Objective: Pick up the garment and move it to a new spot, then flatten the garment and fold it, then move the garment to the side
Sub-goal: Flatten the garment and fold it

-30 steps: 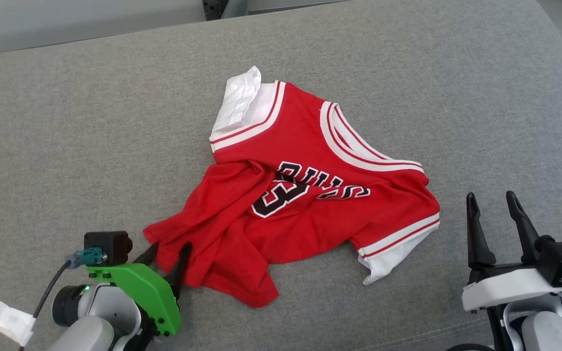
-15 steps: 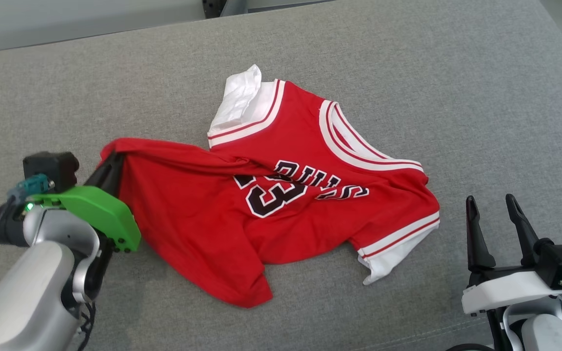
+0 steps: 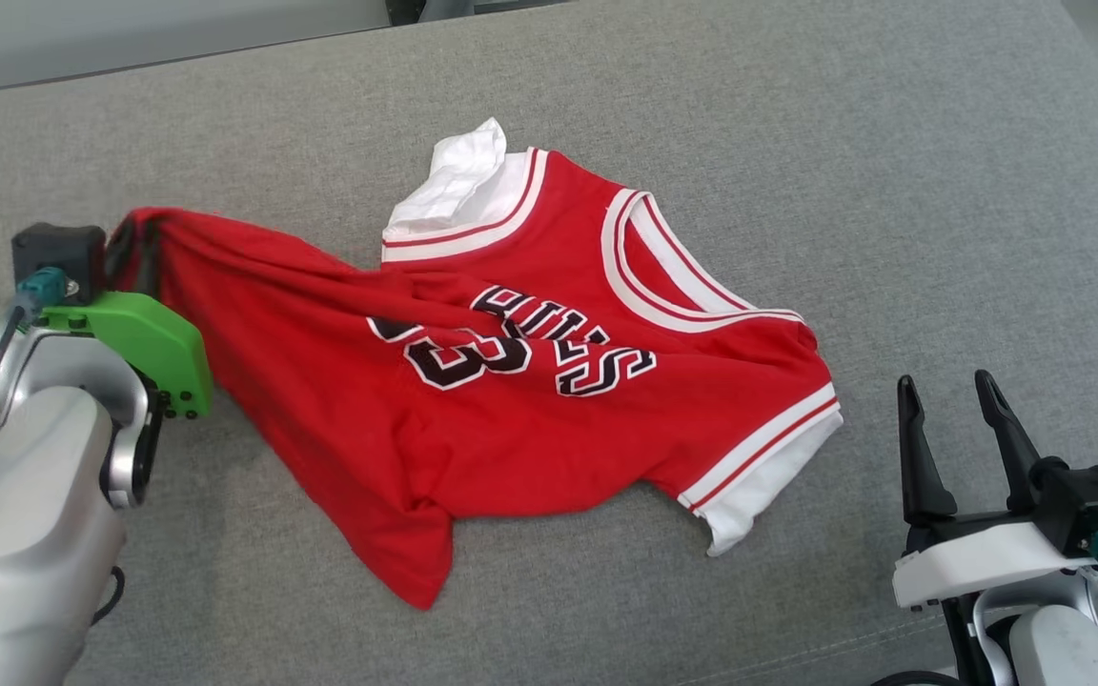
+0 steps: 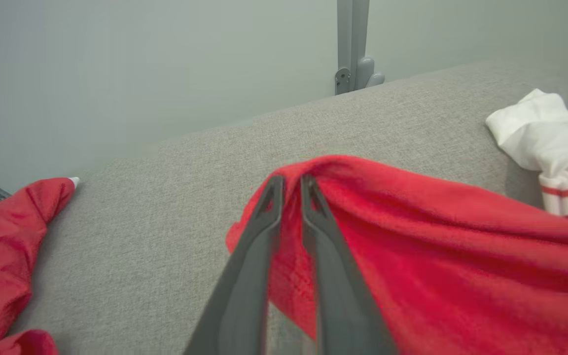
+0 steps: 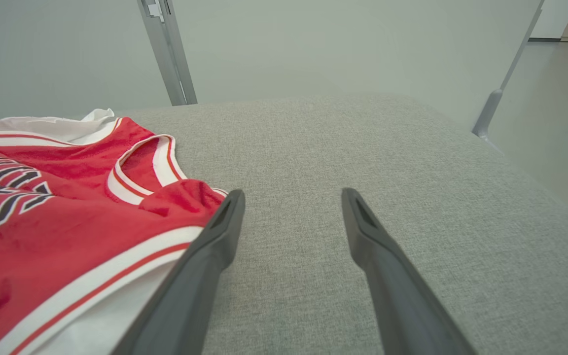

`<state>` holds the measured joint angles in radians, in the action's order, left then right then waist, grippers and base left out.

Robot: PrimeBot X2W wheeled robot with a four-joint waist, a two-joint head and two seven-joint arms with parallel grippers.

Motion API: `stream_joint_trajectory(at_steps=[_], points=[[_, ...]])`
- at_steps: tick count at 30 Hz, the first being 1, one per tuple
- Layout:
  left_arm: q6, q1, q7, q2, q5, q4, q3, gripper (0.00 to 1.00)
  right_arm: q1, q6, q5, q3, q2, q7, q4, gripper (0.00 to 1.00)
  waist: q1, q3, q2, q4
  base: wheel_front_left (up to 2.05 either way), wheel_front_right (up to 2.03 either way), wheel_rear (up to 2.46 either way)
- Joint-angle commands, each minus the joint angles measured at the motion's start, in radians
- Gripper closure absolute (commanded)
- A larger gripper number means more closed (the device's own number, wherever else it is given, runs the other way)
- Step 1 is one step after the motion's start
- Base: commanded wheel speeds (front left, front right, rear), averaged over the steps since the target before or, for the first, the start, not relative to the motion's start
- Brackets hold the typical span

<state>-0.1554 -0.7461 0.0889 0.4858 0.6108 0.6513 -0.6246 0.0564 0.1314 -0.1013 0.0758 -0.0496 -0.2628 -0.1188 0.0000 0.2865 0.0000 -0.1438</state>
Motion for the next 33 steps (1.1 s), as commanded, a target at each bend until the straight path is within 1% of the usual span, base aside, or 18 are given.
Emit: stream_joint_trajectory(at_steps=[1, 2, 4, 8, 10, 13, 14, 16, 17, 18, 19, 20, 23, 25, 27, 28, 31, 33], points=[[0.021, 0.003, 0.009, -0.023, 0.017, 0.029, -0.001, 0.58, -0.009, -0.002, 0.009, 0.002, -0.002, -0.003, -0.002, 0.00, 0.0000, -0.007, 0.0000, 0.001, 0.00, 0.00, 0.00], [0.030, 0.020, 0.020, -0.039, 0.050, 0.046, 0.014, 0.00, -0.016, -0.001, 0.005, 0.004, -0.002, -0.003, -0.003, 0.00, 0.0000, -0.015, 0.0000, 0.002, 0.00, 0.00, 0.00], [0.031, 0.057, 0.026, -0.046, 0.070, 0.033, 0.026, 0.00, -0.027, -0.001, 0.001, 0.010, -0.002, -0.003, -0.002, 0.00, 0.0000, -0.025, 0.0000, 0.008, 0.00, 0.00, 0.00], [-0.001, 0.169, 0.024, -0.027, 0.137, -0.077, 0.067, 0.00, -0.049, -0.001, -0.005, 0.019, -0.002, -0.003, 0.002, 0.00, 0.0000, -0.044, 0.0000, 0.020, 0.00, 0.00, 0.00], [-0.039, 0.257, 0.026, -0.010, 0.162, -0.184, 0.089, 0.00, -0.058, -0.001, -0.008, 0.024, -0.002, -0.003, 0.005, 0.00, 0.0000, -0.048, 0.0000, 0.026, 0.00, 0.00, 0.00], [-0.087, 0.409, 0.007, -0.012, 0.220, -0.391, 0.109, 0.00, -0.067, -0.001, -0.015, 0.030, -0.002, -0.003, 0.009, 0.00, 0.0000, -0.047, 0.0000, 0.038, 0.00, 0.00, 0.00], [-0.103, 0.458, 0.000, -0.021, 0.246, -0.468, 0.111, 0.00, -0.067, -0.001, -0.017, 0.031, -0.002, -0.003, 0.011, 0.00, 0.0000, -0.044, 0.0000, 0.042, 0.00, 0.00, 0.00], [-0.137, 0.548, -0.024, -0.020, 0.252, -0.590, 0.089, 0.00, -0.064, -0.002, -0.018, 0.029, -0.002, -0.003, 0.012, 0.00, 0.0000, -0.040, 0.0000, 0.049, 0.00, 0.00, 0.00], [-0.147, 0.585, -0.037, -0.030, 0.263, -0.644, 0.073, 0.00, -0.063, -0.001, -0.018, 0.030, -0.002, -0.003, 0.013, 0.00, 0.0000, -0.039, 0.0000, 0.053, 0.00, 0.00, 0.00], [-0.147, 0.621, -0.053, -0.049, 0.287, -0.689, 0.053, 0.00, -0.063, -0.001, -0.017, 0.031, -0.002, -0.003, 0.014, 0.00, 0.0000, -0.038, 0.0000, 0.058, 0.00, 0.00, 0.00], [-0.149, 0.646, -0.071, -0.050, 0.286, -0.712, 0.032, 0.00, -0.063, -0.001, -0.015, 0.030, -0.002, -0.003, 0.013, 0.00, 0.0000, -0.038, 0.0000, 0.062, 0.00, 0.00, 0.00], [-0.154, 0.661, -0.086, -0.041, 0.276, -0.727, 0.010, 0.00, -0.061, -0.001, -0.011, 0.028, -0.002, -0.003, 0.012, 0.00, 0.0000, -0.037, 0.0000, 0.064, 0.00, 0.00, 0.00], [-0.147, 0.677, -0.125, -0.070, 0.269, -0.731, -0.057, 0.00, -0.047, -0.001, -0.002, 0.026, -0.002, -0.003, 0.008, 0.00, 0.0000, -0.038, 0.0000, 0.071, 0.00, 0.00, 0.00], [-0.144, 0.676, -0.135, -0.081, 0.274, -0.720, -0.069, 0.00, -0.043, -0.001, 0.000, 0.024, -0.002, -0.003, 0.007, 0.00, 0.0000, -0.039, 0.0000, 0.072, 0.00, 0.00, 0.00], [-0.160, 0.654, -0.143, -0.079, 0.245, -0.687, -0.086, 0.00, -0.036, -0.001, 0.003, 0.021, -0.002, -0.003, 0.006, 0.00, 0.0000, -0.043, 0.0000, 0.069, 0.00, 0.00, 0.00], [-0.162, 0.649, -0.143, -0.094, 0.248, -0.677, -0.091, 0.00, -0.034, -0.001, 0.004, 0.021, -0.002, -0.003, 0.006, 0.00, 0.0000, -0.044, 0.0000, 0.068, 0.00, 0.00, 0.00], [-0.149, 0.644, -0.152, -0.111, 0.254, -0.641, -0.105, 0.00, -0.036, -0.002, 0.007, 0.020, -0.002, -0.003, 0.009, 0.00, 0.0000, -0.046, 0.0000, 0.063, 0.00, 0.00, 0.00], [-0.138, 0.633, -0.166, -0.109, 0.245, -0.606, -0.122, 0.00, -0.041, -0.001, 0.005, 0.023, -0.002, -0.003, 0.010, 0.00, 0.0000, -0.044, 0.0000, 0.059, 0.00, 0.00, 0.00]])
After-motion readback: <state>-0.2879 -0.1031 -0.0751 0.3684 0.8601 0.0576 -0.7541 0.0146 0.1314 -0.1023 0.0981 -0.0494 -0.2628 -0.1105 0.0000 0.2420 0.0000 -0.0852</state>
